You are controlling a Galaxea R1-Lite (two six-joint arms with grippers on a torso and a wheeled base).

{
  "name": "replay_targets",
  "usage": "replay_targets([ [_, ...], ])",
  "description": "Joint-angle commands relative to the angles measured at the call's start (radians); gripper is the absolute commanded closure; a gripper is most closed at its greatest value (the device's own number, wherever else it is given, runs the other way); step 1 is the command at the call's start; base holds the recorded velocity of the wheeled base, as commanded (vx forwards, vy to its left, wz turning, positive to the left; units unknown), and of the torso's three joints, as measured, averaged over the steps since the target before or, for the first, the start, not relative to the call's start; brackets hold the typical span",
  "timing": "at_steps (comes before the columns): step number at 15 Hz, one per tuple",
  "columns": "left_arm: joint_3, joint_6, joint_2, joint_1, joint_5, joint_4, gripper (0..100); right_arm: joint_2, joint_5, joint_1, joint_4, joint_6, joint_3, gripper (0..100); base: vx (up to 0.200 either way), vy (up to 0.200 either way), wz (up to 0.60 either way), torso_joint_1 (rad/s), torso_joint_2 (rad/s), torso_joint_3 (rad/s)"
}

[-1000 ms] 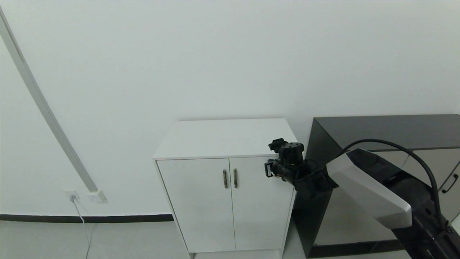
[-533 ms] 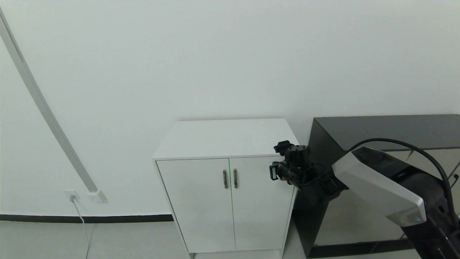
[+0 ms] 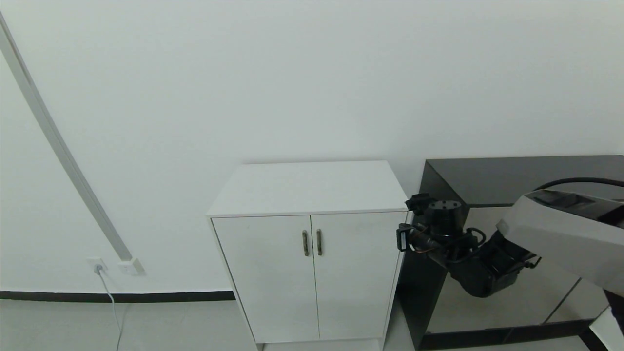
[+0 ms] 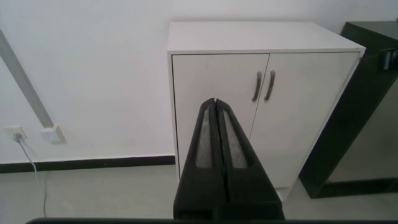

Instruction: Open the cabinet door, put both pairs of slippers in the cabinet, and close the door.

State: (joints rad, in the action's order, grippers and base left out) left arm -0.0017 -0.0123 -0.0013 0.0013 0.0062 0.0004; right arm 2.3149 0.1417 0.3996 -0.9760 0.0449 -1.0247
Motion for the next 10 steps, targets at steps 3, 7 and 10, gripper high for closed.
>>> replay_targets([
  [3, 0.0, 0.0, 0.001, -0.001, 0.001, 0.0, 100, -0.21, 0.001, -0.079, -0.09, 0.001, 0.291, 100, 0.0, 0.0, 0.0, 0.0, 0.0, 0.0],
  [7, 0.0, 0.0, 0.001, 0.0, 0.001, 0.001, 100, -0.356, 0.131, -0.162, -0.141, -0.005, 0.494, 100, 0.0, 0.0, 0.0, 0.0, 0.0, 0.0],
  [10, 0.0, 0.0, 0.001, -0.001, 0.001, 0.001, 100, -0.47, 0.185, -0.232, -0.217, -0.007, 0.678, 100, 0.0, 0.0, 0.0, 0.0, 0.0, 0.0],
])
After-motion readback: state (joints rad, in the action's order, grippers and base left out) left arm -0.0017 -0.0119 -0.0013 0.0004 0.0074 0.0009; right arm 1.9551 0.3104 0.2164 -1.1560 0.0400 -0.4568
